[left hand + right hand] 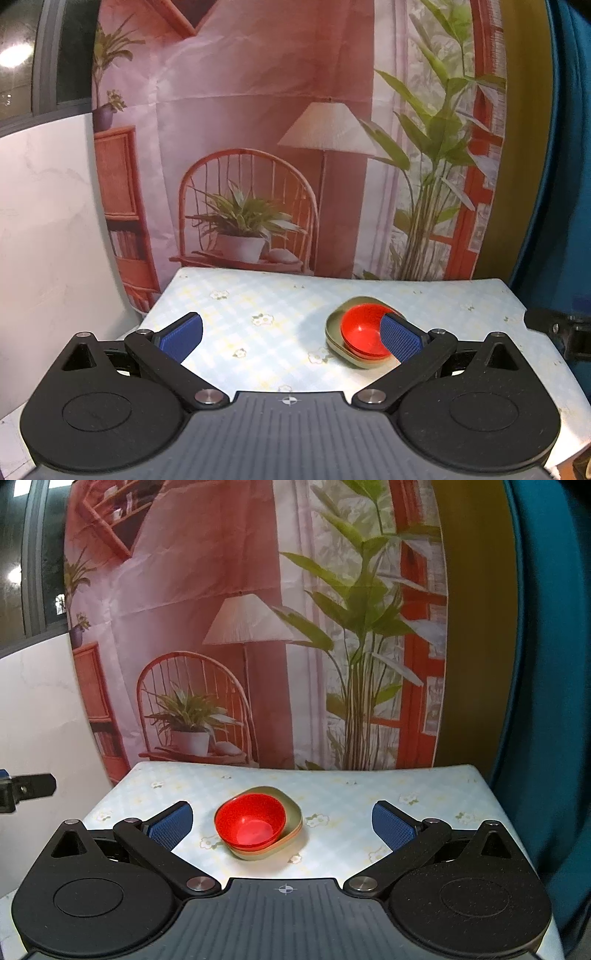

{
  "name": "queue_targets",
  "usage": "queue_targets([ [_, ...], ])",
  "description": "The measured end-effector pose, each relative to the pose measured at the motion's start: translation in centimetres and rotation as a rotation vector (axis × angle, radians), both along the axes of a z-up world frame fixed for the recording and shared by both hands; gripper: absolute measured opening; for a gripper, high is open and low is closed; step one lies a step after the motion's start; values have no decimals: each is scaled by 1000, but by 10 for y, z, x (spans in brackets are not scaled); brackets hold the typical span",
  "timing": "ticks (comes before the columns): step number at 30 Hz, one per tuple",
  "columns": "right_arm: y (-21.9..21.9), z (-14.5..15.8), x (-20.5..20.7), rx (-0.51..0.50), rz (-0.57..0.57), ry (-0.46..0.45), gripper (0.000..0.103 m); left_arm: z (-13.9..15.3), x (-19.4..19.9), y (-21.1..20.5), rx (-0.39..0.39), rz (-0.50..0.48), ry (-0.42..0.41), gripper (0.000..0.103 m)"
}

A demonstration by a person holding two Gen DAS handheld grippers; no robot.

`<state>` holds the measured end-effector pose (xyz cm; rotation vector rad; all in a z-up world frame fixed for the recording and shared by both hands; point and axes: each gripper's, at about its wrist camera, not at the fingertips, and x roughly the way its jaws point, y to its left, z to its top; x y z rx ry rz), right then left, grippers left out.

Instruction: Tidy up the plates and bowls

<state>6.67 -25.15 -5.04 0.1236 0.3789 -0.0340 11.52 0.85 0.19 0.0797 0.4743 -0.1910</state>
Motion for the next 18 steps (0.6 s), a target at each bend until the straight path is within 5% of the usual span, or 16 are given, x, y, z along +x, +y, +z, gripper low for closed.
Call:
queue_targets([
  [18, 9, 14, -8, -34, 4, -36, 103, 0, -5, 2, -13, -23, 4, 103],
])
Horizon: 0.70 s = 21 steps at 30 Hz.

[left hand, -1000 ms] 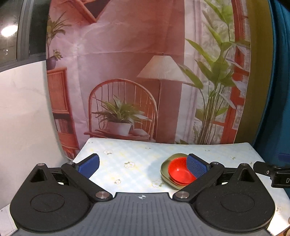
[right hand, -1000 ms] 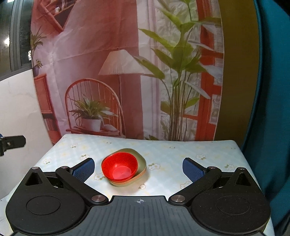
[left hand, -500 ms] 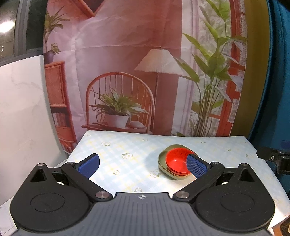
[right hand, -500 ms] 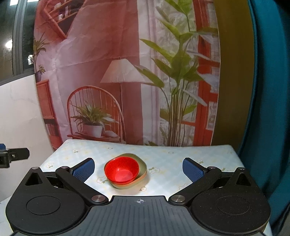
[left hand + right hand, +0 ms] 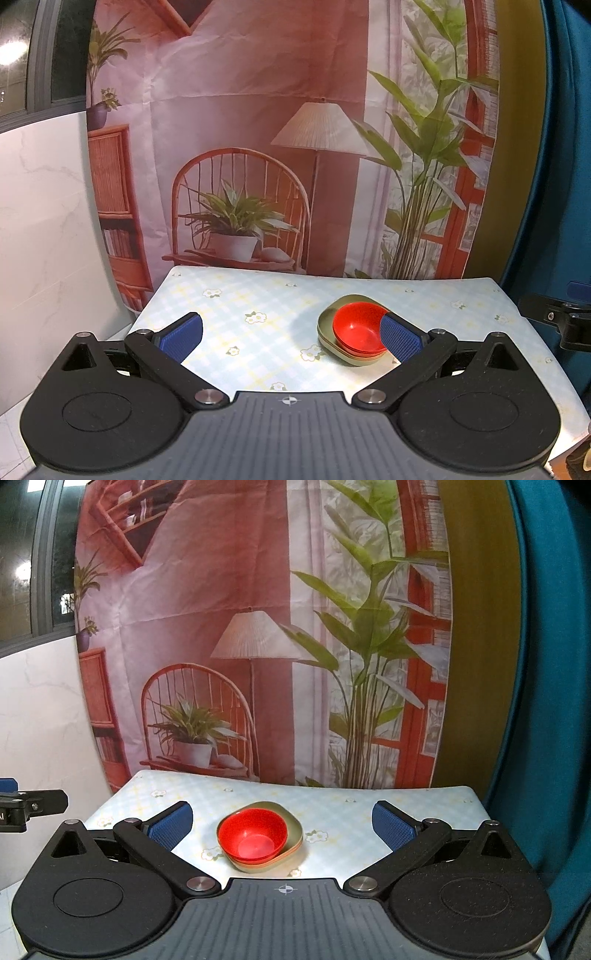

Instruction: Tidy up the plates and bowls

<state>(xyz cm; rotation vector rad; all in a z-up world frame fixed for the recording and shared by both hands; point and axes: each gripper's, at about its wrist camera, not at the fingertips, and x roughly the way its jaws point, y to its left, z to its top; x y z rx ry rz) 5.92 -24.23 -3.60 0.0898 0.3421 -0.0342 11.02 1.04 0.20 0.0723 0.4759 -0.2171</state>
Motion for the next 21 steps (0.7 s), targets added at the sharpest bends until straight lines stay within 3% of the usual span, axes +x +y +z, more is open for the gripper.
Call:
queue_targets([
  [21, -2, -3, 3, 2, -5, 11, 103, -2, 2, 0, 0, -6, 11, 103],
])
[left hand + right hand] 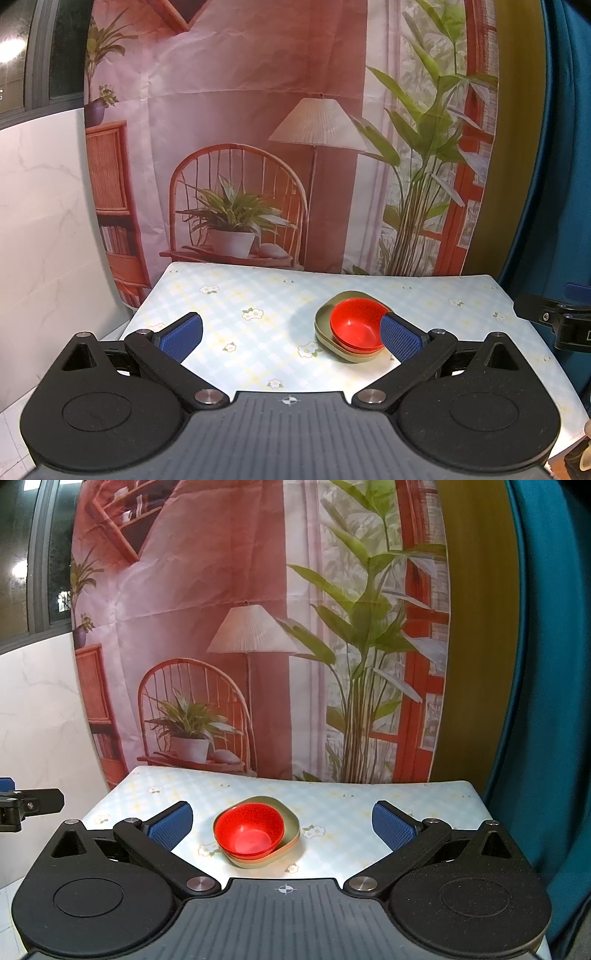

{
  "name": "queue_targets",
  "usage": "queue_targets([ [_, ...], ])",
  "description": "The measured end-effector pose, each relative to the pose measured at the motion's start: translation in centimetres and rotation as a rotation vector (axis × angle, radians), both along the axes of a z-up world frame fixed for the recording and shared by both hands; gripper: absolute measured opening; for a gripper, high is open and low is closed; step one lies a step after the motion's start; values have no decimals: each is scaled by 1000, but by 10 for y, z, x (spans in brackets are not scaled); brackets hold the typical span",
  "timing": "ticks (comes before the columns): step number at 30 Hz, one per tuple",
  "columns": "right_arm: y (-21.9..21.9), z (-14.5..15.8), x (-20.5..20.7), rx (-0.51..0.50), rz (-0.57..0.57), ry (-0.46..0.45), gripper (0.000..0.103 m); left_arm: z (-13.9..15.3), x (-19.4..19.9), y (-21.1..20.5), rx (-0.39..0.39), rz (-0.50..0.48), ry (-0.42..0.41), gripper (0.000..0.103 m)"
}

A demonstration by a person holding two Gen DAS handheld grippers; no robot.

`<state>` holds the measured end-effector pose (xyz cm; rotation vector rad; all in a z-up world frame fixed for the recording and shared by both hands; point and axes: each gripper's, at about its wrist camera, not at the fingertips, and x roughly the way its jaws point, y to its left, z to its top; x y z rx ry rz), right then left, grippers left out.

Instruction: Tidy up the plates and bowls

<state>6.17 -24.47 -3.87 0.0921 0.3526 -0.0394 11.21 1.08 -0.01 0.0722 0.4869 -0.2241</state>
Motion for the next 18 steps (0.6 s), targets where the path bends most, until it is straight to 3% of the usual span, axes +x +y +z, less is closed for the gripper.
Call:
queue_targets([
  [18, -2, -12, 7, 4, -8, 22, 103, -6, 8, -2, -8, 0, 28, 103],
])
